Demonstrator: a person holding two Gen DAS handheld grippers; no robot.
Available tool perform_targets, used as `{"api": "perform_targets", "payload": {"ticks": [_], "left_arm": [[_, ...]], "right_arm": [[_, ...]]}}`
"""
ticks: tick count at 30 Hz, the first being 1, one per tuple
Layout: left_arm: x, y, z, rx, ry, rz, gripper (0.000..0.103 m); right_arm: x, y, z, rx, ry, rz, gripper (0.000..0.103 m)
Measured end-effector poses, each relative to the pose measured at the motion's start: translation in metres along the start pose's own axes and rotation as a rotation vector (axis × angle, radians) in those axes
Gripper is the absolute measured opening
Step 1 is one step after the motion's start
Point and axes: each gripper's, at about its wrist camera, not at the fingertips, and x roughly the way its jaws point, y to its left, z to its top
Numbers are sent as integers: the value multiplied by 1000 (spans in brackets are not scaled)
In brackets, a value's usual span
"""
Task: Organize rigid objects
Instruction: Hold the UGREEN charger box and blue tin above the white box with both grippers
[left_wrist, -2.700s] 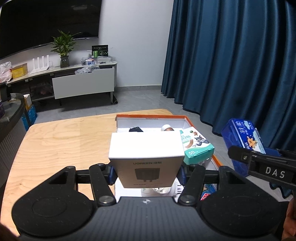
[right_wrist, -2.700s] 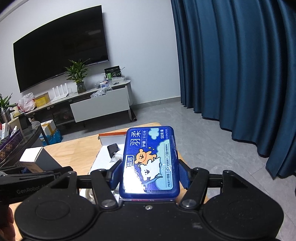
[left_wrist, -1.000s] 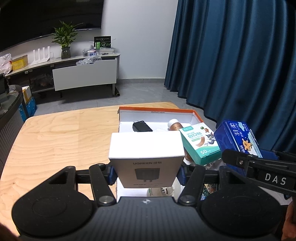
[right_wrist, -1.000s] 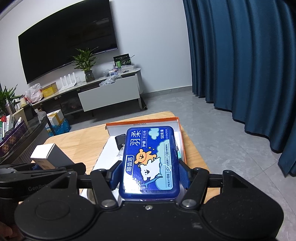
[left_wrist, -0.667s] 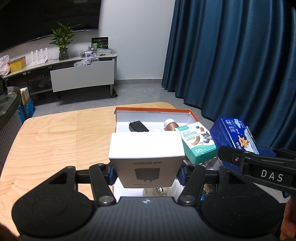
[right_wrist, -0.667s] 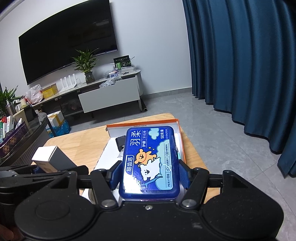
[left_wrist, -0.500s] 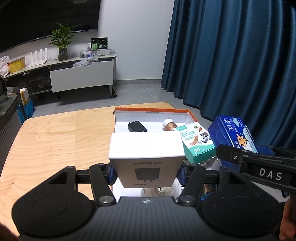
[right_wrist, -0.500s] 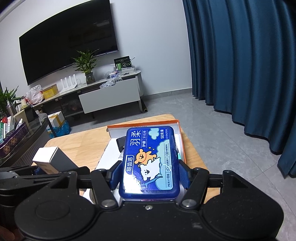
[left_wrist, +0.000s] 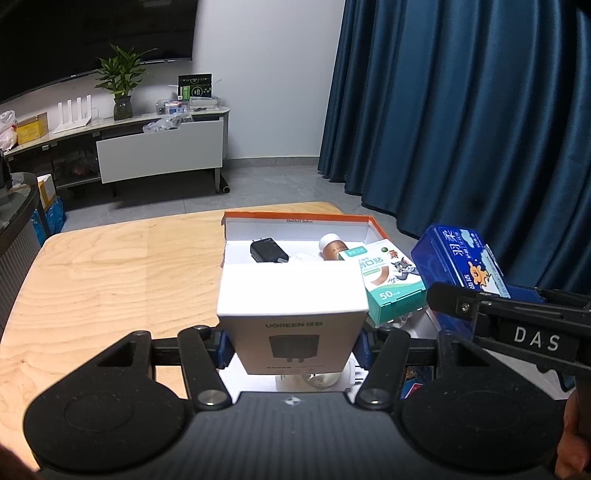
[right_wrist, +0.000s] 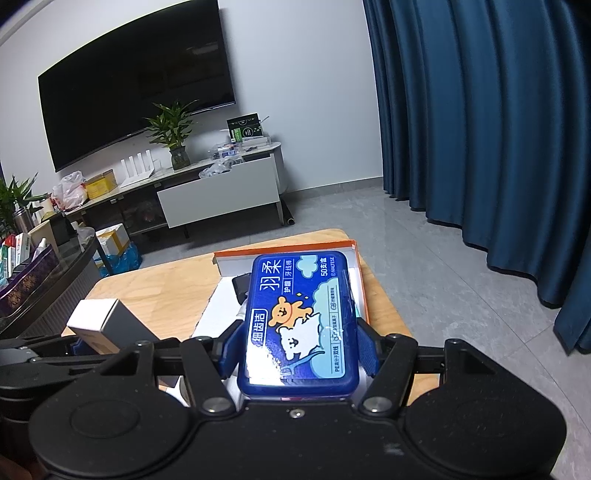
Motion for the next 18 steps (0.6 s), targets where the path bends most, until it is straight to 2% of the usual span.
{"api": "perform_targets", "payload": {"ticks": [18], "left_arm": [[1,1,-1,-13,5,6,60]], "right_arm": [[0,0,1,-5,11,9,74]]}}
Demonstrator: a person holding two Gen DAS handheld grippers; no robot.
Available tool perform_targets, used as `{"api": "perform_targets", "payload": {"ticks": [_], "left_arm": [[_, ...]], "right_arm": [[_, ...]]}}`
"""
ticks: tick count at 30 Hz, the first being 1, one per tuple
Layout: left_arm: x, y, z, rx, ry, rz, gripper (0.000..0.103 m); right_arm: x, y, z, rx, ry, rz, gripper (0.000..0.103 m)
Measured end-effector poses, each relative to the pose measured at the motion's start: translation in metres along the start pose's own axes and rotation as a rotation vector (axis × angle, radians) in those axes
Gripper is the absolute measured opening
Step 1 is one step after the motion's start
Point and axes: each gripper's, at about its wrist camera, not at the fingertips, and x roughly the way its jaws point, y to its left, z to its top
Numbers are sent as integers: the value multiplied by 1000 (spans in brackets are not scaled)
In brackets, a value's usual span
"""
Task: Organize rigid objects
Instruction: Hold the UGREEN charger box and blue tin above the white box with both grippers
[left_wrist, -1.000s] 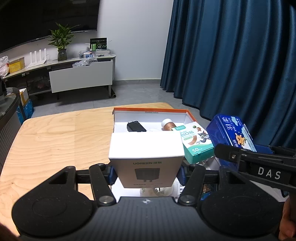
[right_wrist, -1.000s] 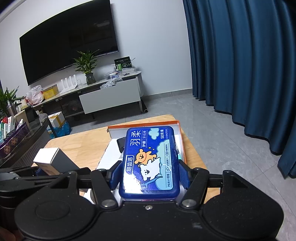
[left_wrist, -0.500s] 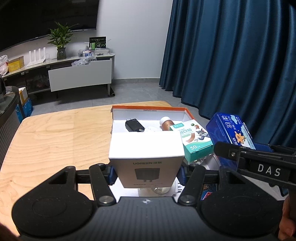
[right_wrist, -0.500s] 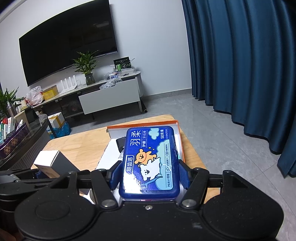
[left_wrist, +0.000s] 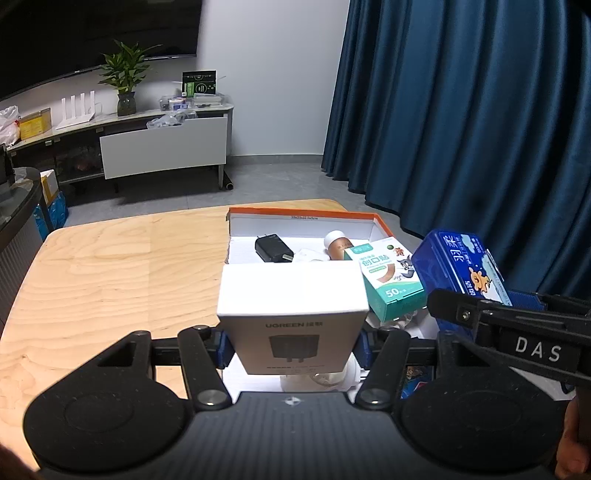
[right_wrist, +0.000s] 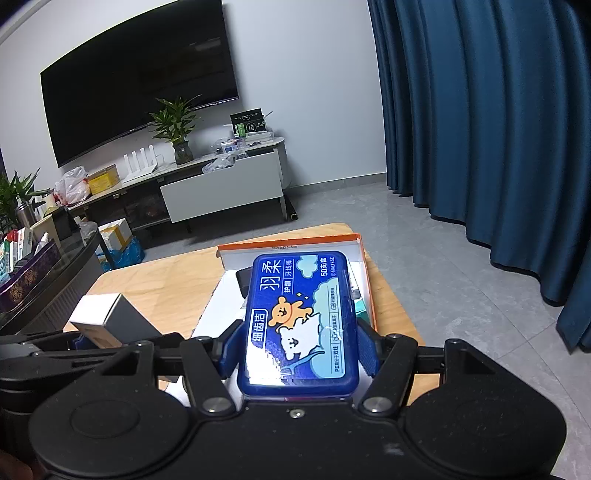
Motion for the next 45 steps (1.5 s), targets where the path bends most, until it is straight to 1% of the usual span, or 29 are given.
{"api": "perform_targets", "payload": {"ticks": [45], "left_arm": [[1,1,0,9,4,-14,60]], "right_arm": [[1,2,1,-3,3,-5,74]]}}
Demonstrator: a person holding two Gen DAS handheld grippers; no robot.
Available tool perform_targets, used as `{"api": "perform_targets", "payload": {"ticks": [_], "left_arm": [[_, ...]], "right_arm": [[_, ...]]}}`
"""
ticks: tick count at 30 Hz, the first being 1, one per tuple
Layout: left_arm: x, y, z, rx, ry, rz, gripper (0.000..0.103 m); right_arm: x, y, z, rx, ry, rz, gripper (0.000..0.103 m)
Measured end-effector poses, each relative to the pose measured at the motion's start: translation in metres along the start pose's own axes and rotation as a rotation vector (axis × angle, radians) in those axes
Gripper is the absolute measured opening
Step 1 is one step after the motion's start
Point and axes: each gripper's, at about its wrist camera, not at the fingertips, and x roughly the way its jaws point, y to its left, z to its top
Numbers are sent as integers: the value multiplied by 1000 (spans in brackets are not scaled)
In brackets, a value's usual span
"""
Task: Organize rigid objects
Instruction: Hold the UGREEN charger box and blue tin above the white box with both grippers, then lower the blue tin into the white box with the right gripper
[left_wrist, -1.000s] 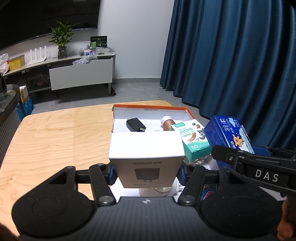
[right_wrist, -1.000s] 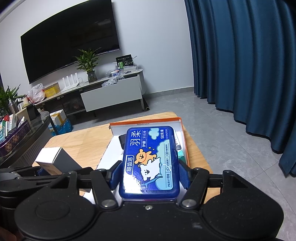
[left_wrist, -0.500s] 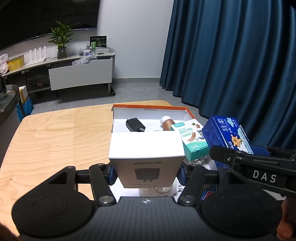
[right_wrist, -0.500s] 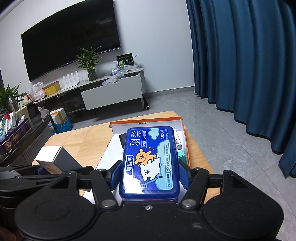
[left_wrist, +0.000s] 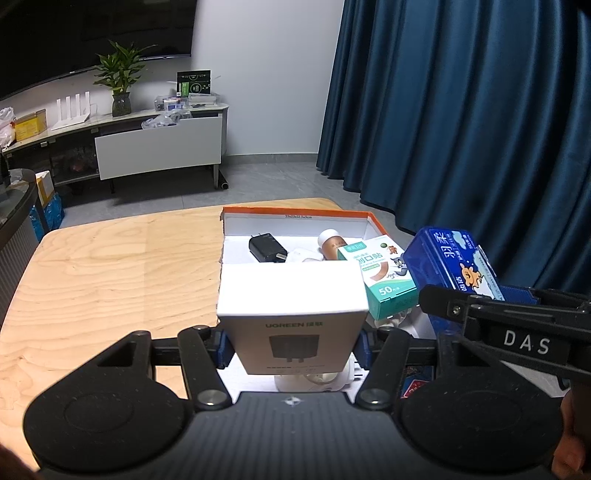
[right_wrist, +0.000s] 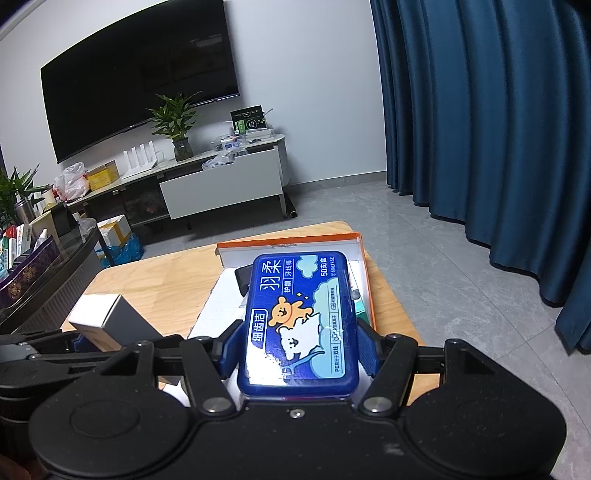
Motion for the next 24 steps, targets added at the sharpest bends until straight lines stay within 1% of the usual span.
{"api": "perform_targets", "payload": {"ticks": [8,13,18,24], "left_arm": [[2,0,0,5,6,-14,60],[3,-3,-1,15,9,-24,60],[5,-5,-1,20,13,-34,60],[7,-7,-2,29,19,-50,60]], "right_arm": [[-1,0,-1,2,6,-3,74],[3,-7,7,20,6,4,74],[7,-6,10,5,6,-1,74],[13,-6,15,-8,22,20,74]]}}
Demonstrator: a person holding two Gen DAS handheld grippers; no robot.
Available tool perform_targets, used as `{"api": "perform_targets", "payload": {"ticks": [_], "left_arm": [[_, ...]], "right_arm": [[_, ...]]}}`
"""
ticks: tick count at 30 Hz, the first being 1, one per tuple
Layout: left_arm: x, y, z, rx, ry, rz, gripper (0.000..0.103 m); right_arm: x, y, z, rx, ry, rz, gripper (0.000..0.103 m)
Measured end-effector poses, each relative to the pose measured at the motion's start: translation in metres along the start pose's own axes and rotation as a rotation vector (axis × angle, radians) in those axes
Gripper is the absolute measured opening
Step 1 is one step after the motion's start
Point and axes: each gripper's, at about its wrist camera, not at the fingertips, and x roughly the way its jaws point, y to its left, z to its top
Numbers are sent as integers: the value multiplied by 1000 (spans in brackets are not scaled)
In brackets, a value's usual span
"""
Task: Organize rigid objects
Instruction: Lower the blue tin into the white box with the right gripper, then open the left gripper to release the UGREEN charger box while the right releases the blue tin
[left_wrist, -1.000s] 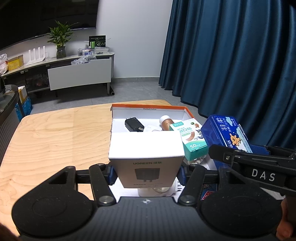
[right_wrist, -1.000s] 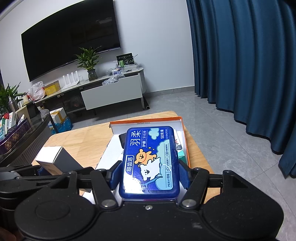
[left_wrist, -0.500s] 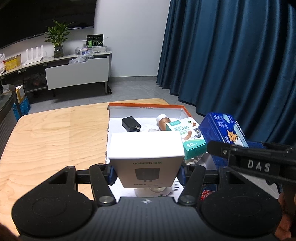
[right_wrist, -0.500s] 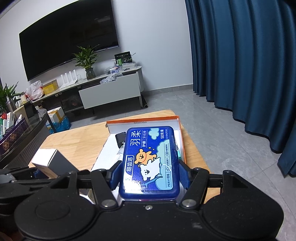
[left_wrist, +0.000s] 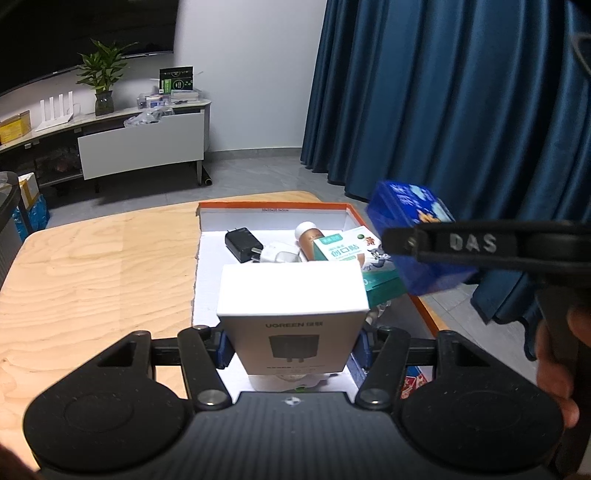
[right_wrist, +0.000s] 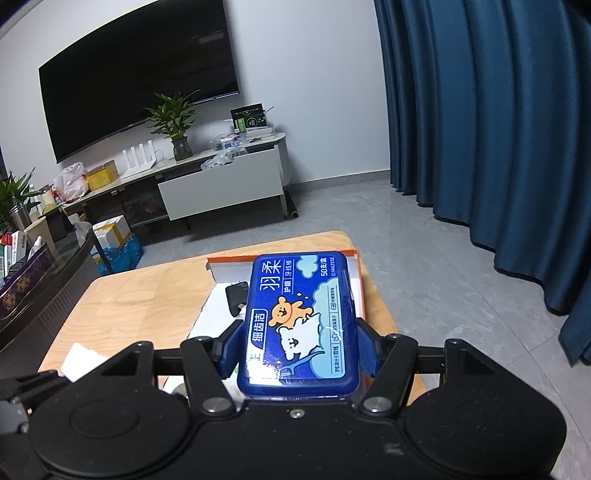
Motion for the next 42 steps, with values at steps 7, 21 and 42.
{"api": "perform_targets", "payload": {"ticks": [7,21,42], "left_arm": [[2,0,0,9,11,-4,60],[7,0,0,22,29,-15,60],[13,-3,-6,39,31,-32,60]], "right_arm": [[10,-3,13,-23,19,21,74],[15,-7,22,-46,37,42,74],[97,3,65,-69,160,38,75]]}}
